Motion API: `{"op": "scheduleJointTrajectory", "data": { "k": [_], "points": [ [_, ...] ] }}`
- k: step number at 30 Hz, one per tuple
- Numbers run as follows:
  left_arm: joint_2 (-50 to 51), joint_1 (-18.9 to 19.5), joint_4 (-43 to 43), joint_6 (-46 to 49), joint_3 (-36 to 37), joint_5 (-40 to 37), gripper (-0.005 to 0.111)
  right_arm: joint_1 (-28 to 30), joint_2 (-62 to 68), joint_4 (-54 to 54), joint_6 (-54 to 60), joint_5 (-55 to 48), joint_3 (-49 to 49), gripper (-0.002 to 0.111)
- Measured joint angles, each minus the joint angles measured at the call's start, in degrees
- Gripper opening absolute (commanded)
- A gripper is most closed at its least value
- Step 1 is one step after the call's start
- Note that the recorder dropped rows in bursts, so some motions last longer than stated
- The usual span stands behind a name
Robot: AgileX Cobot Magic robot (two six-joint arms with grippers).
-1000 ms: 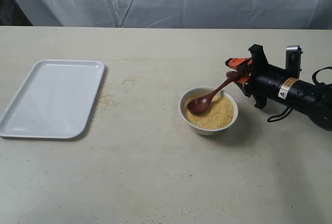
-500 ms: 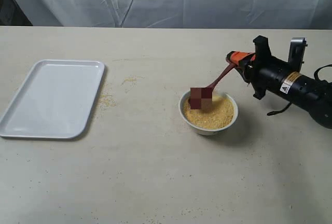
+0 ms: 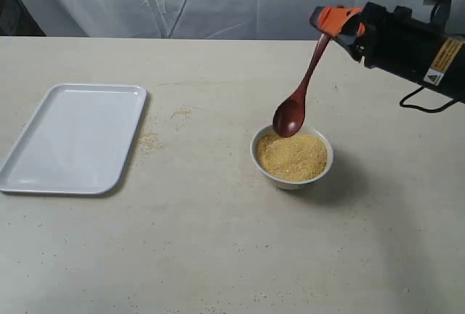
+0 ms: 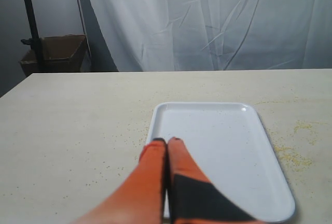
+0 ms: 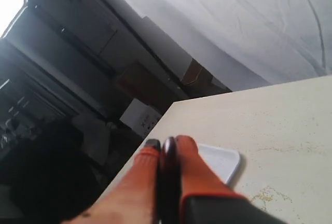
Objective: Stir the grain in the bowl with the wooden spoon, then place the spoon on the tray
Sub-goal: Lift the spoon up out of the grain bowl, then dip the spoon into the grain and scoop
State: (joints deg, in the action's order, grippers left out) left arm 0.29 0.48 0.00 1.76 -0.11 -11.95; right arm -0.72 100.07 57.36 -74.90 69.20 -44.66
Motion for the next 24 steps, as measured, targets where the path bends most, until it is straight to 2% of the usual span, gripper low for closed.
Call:
{"op": "scheduleJointTrajectory", "data": {
  "k": [3, 10, 14, 16, 18, 24],
  "points": [
    [0.0, 0.0, 0.0, 0.0, 0.0, 0.0, 0.000, 0.0, -2.8, 1.8, 1.2, -0.2, 0.1, -0.001],
    [0.0, 0.0, 0.0, 0.0, 0.0, 0.0, 0.000, 0.0, -5.3, 2.8, 3.2, -7.6, 0.6, -0.001],
    [0.0, 0.0, 0.0, 0.0, 0.0, 0.0, 0.000, -1.1, -5.3, -6.1, 8.4, -12.9, 4.2, -0.001],
    [0.0, 0.0, 0.0, 0.0, 0.0, 0.0, 0.000, -2.6, -5.3, -16.0, 15.1, -13.4, 6.7, -0.001],
    [0.0, 0.0, 0.0, 0.0, 0.0, 0.0, 0.000, -3.7, -5.3, -20.7, 20.7, -13.4, 7.2, -0.001],
    [0.0, 0.0, 0.0, 0.0, 0.0, 0.0, 0.000, -9.4, -5.3, -22.9, 37.4, -18.7, 7.2, -0.001]
  ]
}}
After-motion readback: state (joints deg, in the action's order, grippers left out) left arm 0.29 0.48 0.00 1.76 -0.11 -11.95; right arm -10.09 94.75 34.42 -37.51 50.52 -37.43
